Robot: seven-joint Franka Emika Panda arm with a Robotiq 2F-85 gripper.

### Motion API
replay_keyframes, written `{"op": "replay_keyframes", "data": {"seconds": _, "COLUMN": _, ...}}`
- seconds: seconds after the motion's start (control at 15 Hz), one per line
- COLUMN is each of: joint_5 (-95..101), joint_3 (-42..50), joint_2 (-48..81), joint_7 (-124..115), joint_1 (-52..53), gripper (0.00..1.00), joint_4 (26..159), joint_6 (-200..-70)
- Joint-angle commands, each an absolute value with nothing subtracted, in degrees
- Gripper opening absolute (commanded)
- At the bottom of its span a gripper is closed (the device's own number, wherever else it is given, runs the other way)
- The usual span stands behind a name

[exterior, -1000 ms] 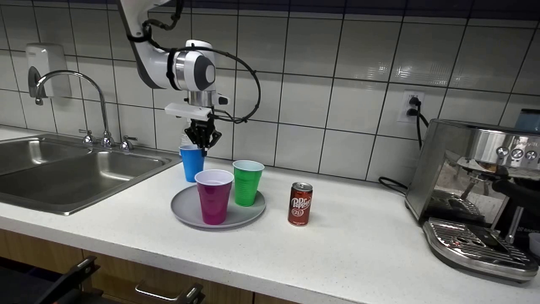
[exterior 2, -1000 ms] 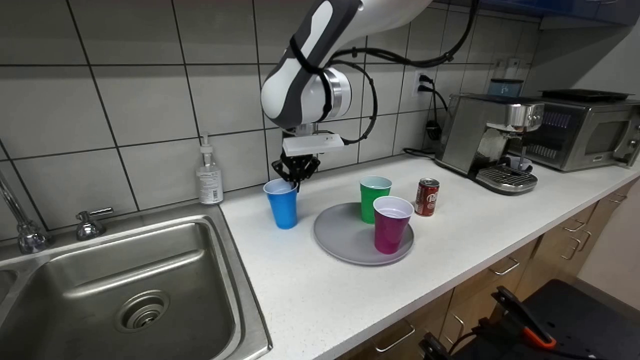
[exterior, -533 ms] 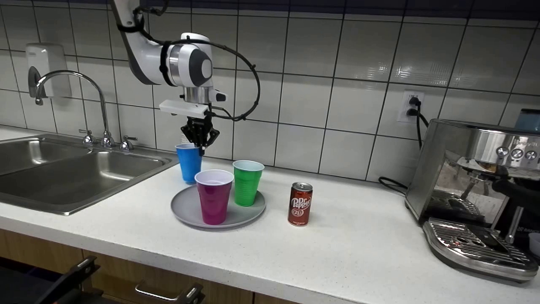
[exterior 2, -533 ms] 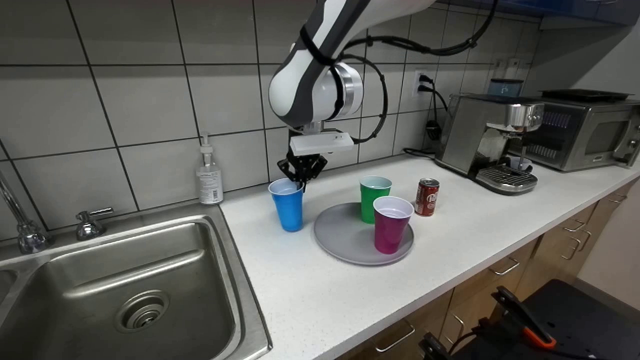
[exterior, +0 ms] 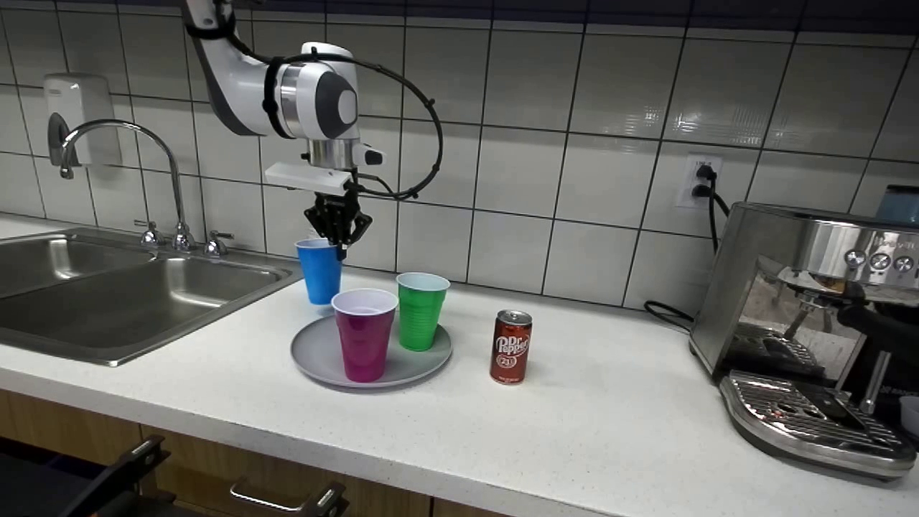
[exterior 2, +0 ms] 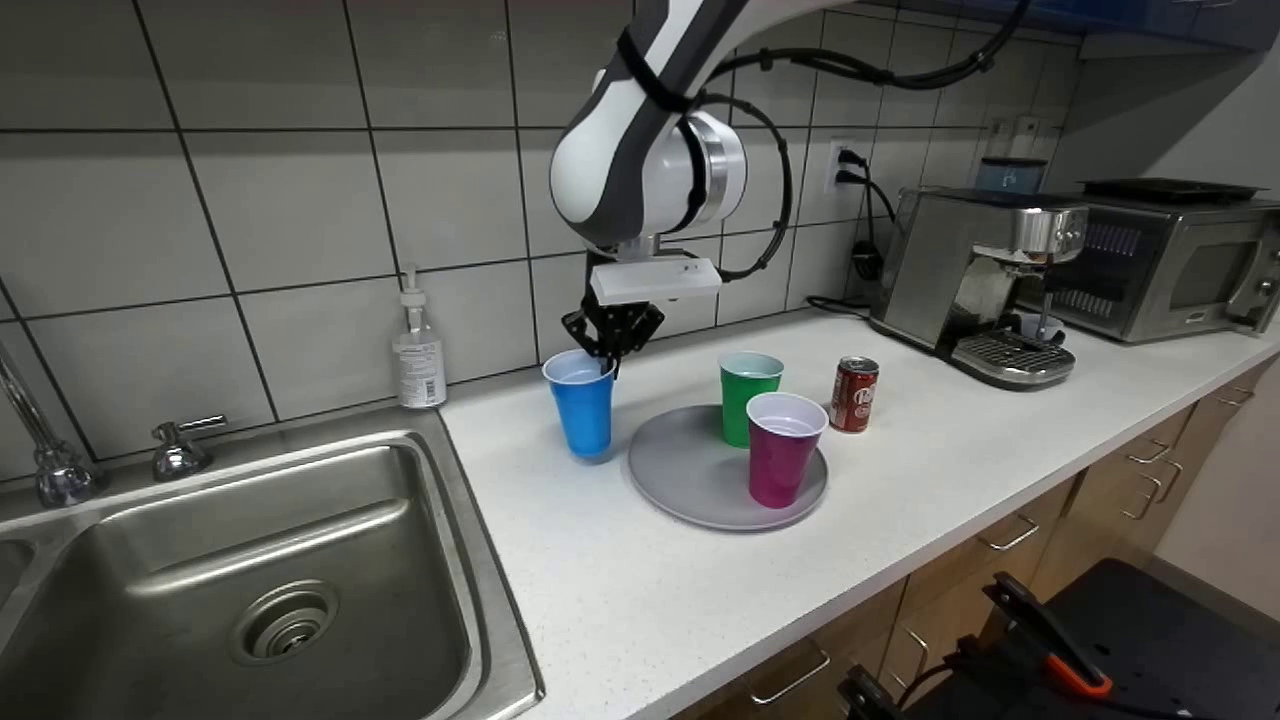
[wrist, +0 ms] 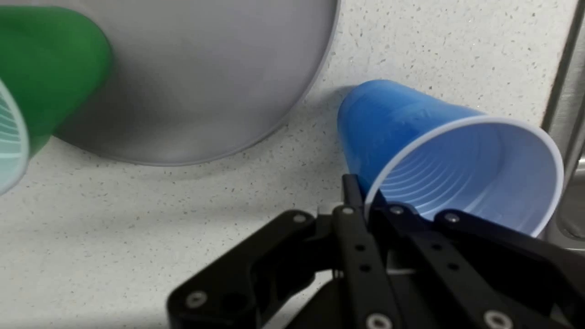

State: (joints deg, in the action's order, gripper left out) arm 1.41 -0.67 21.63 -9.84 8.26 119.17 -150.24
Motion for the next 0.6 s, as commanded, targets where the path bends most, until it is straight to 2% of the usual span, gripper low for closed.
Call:
{"op": "replay_keyframes", "data": {"seconds": 0.0, "joint_5": 1.22, "joint_3": -0.87, "joint_2": 18.04, "joint_7": -8.86, "joint_1": 6.96, "gripper": 0.01, "joint_4": 123.0, "joint_6": -151.85}}
{"op": "replay_keyframes", "data": {"seconds": 0.53, "joint_5": 1.11, "joint_3": 0.12, "joint_2": 15.05, "joint_7": -8.99, "joint_1": 5.12, "gripper": 0.01, "joint_4": 127.31, "joint_6": -153.03}}
